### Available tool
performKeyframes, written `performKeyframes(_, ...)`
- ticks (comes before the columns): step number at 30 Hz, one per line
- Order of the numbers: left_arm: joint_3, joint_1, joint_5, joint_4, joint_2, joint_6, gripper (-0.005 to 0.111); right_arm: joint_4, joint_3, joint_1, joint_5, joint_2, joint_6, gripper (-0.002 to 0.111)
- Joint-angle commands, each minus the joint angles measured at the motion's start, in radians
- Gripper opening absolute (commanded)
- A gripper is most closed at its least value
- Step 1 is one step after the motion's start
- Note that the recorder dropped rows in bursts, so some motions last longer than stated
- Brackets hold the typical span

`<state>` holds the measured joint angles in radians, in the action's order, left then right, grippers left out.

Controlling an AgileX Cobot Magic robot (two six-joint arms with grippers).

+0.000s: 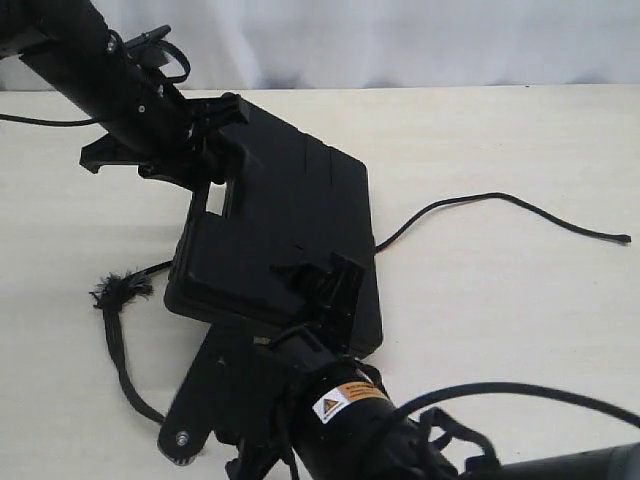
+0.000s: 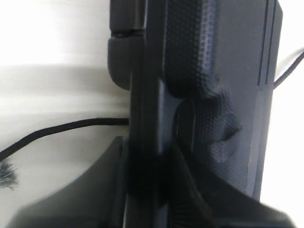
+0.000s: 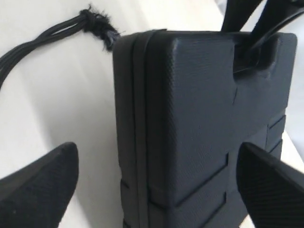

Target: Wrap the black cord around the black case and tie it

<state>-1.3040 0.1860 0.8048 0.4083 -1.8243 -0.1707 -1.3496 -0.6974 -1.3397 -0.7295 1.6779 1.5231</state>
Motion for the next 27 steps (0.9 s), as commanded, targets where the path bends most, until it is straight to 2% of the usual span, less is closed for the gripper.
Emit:
performKeyframes(1,-0.017,-0.001,-0.028,0.098,0.021,-0.005,0.000,0.174,0.005,-0.001,-0.107,0.093,-0.263,0.084)
performKeyframes(8,-0.017,-0.001,-0.028,0.122,0.021,0.010,0.000,0.220,0.005,-0.001,-0.308,0.255,-0.333,0.084)
performKeyframes(12,-0.017,-0.001,-0.019,0.161,0.021,0.021,0.000,0.206,0.005,-0.001,-0.488,0.345,-0.382,0.084)
performKeyframes(16,-0.017,-0.001,-0.015,0.169,0.021,0.020,0.000,0.218,0.001,0.003,-0.492,0.388,-0.387,0.084)
performKeyframes(21,-0.017,-0.001,0.000,0.172,0.021,0.020,0.000,0.216,0.001,0.065,-0.492,0.406,-0.428,0.084)
performKeyframes(24,-0.017,-0.001,0.001,0.172,0.021,0.051,0.000,0.223,0.001,0.093,-0.492,0.406,-0.449,0.072)
performKeyframes(27,-0.017,-0.001,-0.015,0.172,0.021,0.106,0.000,0.243,0.001,0.093,-0.492,0.406,-0.449,0.041)
